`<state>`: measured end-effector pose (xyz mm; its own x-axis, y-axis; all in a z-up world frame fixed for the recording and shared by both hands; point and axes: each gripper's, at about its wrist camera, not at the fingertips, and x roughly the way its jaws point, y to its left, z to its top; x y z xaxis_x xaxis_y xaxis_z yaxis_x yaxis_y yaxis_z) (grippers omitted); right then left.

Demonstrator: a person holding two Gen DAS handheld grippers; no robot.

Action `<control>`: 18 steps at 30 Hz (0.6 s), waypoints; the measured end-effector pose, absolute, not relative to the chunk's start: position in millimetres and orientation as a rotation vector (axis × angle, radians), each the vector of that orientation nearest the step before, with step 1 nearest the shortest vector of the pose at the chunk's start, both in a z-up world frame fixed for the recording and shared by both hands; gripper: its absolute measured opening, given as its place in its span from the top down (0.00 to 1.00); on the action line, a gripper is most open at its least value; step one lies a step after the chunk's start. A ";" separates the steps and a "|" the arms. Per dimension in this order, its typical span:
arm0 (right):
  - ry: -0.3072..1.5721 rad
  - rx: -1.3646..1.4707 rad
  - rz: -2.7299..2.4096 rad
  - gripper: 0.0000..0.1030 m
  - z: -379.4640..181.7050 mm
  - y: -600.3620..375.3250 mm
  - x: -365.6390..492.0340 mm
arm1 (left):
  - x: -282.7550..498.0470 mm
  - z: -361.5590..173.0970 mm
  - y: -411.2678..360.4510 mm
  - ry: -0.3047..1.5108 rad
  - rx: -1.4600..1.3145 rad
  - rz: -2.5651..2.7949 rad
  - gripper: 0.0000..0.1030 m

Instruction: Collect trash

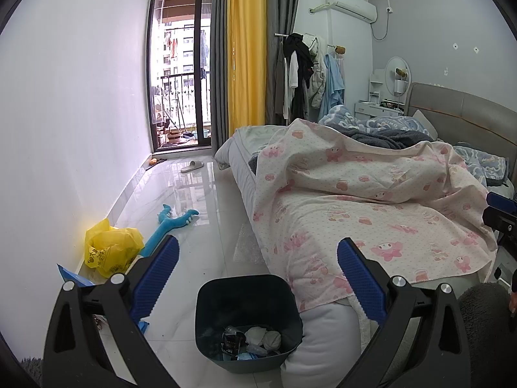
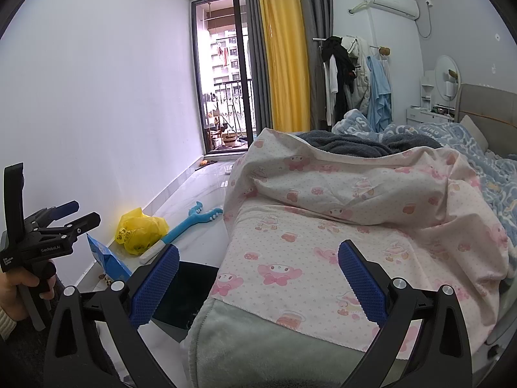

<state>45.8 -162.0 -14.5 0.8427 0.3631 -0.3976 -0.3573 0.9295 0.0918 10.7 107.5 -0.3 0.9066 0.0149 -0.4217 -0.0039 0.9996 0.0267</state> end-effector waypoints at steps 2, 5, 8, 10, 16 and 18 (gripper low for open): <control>0.423 0.014 0.380 0.03 -14.4 -162.0 45.8 | 10.7 -0.5 106.9 0.436 0.026 0.010 0.03; 0.422 0.014 0.380 0.03 -14.4 -161.9 45.7 | 10.8 -0.5 105.5 0.438 0.024 0.009 0.03; 0.422 0.015 0.381 0.03 -14.3 -162.1 45.8 | 11.0 -0.4 106.4 0.437 0.025 0.010 0.03; 0.422 0.015 0.381 0.03 -14.3 -162.2 46.0 | 11.1 -0.4 106.3 0.437 0.025 0.010 0.03; 0.422 0.015 0.381 0.03 -14.2 -162.5 46.1 | 10.9 -0.4 106.2 0.437 0.024 0.010 0.03; 0.422 0.014 0.381 0.03 -14.2 -162.5 46.2 | 11.0 -0.5 105.9 0.437 0.023 0.010 0.03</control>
<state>46.2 -162.5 -14.2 0.8425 0.3640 -0.3972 -0.3581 0.9292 0.0918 11.0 105.9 -0.5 0.9058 0.0152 -0.4234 -0.0051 0.9997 0.0248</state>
